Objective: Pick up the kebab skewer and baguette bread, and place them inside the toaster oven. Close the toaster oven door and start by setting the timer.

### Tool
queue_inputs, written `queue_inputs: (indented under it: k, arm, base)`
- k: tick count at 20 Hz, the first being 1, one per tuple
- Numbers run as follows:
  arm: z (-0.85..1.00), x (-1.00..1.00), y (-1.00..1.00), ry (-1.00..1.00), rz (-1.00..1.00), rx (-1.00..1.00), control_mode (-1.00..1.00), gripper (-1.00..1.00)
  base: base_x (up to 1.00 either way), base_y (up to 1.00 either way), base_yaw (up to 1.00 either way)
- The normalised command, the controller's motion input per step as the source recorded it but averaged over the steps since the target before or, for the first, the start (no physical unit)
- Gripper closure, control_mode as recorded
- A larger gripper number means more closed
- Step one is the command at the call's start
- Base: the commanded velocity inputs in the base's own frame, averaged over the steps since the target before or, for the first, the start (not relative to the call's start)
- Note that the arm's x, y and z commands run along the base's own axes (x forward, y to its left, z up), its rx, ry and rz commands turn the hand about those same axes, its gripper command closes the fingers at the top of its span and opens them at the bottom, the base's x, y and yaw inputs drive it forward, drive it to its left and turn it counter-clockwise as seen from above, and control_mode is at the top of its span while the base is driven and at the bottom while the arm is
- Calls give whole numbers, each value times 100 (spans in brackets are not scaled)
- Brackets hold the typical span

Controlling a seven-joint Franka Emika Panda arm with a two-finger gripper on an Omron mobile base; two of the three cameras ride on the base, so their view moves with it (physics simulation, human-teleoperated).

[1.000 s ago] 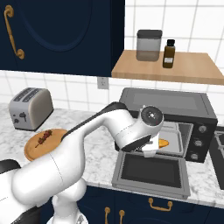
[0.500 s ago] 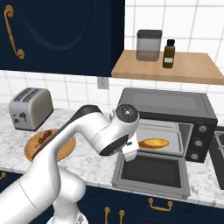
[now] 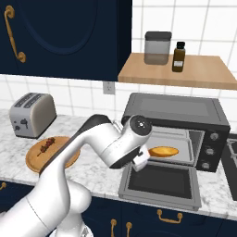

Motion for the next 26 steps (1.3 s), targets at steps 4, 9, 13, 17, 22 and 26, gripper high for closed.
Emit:
queue_inputs:
  k: [4, 9, 13, 17, 22, 26]
  arm:
    - [4, 11, 11, 6, 31, 0, -100, -100]
    - [15, 19, 48, 4, 4, 0, -100, -100]
    - [8, 0, 75, 0, 0, -4, -100, -100]
    - [0, -1, 76, 0, 2, -5, -100, -100]
    - [0, 0, 78, 0, 4, -5, -100, -100]
    - [0, 0, 64, 1, 6, -3, -100, -100]
  base:
    - [0, 0, 0]
    - [0, 0, 0]
    - [0, 0, 0]
    - [0, 0, 0]
    - [0, 0, 0]
    - [0, 0, 0]
